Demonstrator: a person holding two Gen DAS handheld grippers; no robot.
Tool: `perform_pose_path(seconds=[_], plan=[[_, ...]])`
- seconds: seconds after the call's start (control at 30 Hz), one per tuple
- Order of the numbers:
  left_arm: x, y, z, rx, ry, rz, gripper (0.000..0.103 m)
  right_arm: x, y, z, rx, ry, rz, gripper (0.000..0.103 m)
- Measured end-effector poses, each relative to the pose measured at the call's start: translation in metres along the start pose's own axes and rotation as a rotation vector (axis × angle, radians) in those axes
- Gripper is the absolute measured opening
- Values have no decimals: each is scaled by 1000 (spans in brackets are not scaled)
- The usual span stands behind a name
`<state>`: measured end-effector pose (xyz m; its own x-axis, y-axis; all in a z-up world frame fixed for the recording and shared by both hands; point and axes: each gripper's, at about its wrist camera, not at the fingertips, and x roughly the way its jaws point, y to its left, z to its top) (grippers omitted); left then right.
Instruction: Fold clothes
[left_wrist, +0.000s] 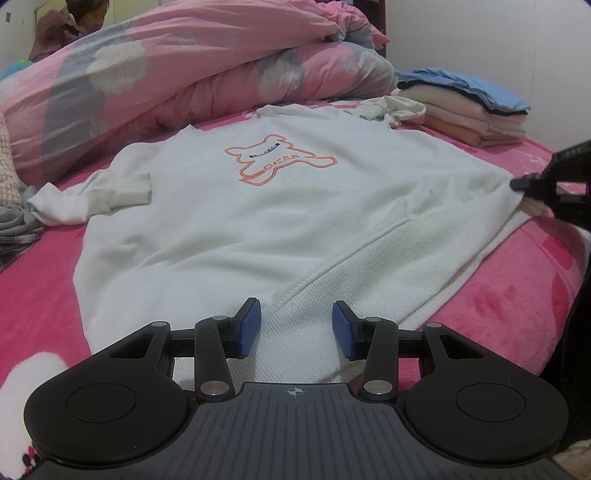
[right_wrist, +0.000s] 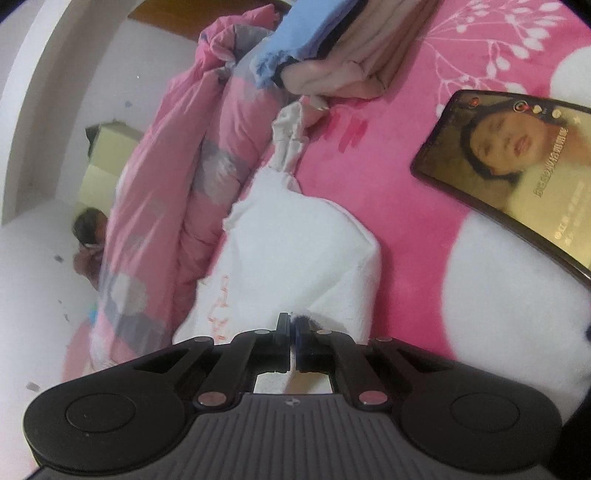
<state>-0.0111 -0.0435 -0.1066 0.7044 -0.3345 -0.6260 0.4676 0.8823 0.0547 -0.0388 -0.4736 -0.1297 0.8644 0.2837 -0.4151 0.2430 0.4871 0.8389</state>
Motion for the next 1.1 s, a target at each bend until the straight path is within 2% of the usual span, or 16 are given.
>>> perform_pose_path(seconds=[0.2, 0.33, 0.43, 0.6, 0.7, 0.93, 1.03, 1.1], plan=[[-3, 0, 3, 19, 2, 9, 43, 2, -7, -6, -30, 10, -20, 1], [-15, -2, 12, 26, -37, 37, 43, 3, -3, -6, -100, 20, -38, 1], [-13, -15, 26, 43, -63, -32, 43, 3, 0, -7, -150, 31, -51, 1], [20, -67, 52, 149, -77, -140, 43, 2, 5, -8, -204, 38, -64, 2], [42, -95, 62, 180, -75, -194, 43, 1, 6, -10, -224, 39, -69, 2], [75, -122, 62, 212, -61, -212, 43, -6, 12, -14, -308, 58, -77, 4], [75, -119, 60, 203, -61, -221, 43, -20, 14, -12, -321, 79, -73, 13], [75, -117, 60, 189, -57, -229, 43, -38, 16, -12, -347, 85, -53, 33]])
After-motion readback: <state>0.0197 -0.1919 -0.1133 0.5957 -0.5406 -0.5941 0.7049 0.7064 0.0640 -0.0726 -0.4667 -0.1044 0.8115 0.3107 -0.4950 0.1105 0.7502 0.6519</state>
